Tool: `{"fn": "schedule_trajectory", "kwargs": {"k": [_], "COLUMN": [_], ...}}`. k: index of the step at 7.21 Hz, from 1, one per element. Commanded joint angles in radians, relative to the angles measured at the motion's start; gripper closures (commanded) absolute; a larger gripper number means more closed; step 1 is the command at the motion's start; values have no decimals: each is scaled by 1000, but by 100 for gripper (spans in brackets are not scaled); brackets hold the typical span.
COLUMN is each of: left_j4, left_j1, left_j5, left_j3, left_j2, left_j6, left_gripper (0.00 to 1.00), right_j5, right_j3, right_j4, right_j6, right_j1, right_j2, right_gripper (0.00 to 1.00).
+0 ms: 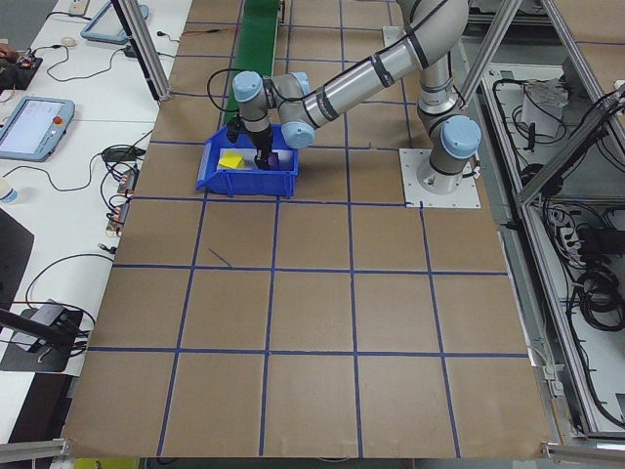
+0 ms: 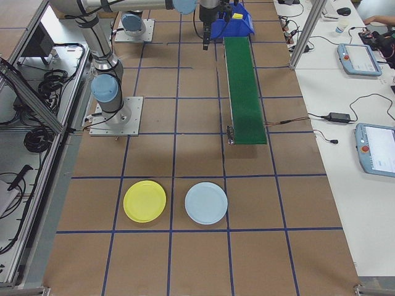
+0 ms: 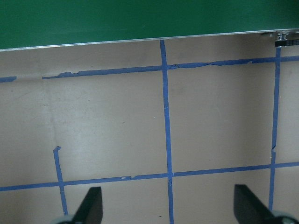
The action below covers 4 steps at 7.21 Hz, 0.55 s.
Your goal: Move block left to right into plate
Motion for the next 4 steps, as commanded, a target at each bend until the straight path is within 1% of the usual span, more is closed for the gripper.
{"fn": "schedule_trajectory", "kwargs": {"k": [1,2,3,4], "left_j4": [23,23,7,4], "left_j1": [-6,-35,-81,-145], "left_j5": [-11,-32,-37,-38], "left_j3": [12,29,64,110], "left_j2": [82,143,203,231], "left_j6": [3,-5,-7,-8], "left_gripper": [72,72,72,72], "right_j5": [0,0,0,0], "right_j3": [0,0,0,0], "right_j4": [0,-2,0,-2], "right_j6": [0,0,0,-2], "right_j1": [0,0,0,0], "right_j2": [0,0,0,0], "right_gripper": [0,0,0,0]}}
